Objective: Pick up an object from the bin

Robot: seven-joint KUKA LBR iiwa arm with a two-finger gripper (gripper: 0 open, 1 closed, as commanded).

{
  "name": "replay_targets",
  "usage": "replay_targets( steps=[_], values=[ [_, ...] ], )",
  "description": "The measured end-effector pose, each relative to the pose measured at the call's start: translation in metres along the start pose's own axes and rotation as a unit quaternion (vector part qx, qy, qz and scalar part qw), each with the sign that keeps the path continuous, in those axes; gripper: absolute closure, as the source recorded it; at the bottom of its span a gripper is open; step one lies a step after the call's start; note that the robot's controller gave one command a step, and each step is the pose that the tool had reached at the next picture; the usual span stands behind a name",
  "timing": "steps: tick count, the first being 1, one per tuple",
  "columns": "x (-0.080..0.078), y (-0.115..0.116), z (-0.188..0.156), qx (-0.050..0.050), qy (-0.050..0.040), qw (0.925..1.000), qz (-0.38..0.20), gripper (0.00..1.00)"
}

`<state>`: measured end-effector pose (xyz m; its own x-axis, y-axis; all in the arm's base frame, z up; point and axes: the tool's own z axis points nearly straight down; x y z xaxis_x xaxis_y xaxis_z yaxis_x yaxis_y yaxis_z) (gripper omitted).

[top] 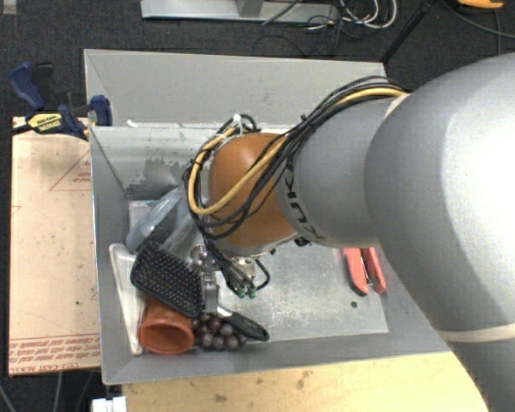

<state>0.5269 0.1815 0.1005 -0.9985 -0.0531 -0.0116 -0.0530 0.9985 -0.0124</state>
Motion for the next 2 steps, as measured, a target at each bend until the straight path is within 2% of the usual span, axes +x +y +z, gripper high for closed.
replay_targets(
  steps=[1,2],
  values=[
    [-0.006,-0.002,-0.001,-0.001,0.0004,1.0,0.0,1.0],
    [-0.003,-0.042,-0.124,-0.007,0.0032,0.9947,-0.103,1.0]
  ],
)
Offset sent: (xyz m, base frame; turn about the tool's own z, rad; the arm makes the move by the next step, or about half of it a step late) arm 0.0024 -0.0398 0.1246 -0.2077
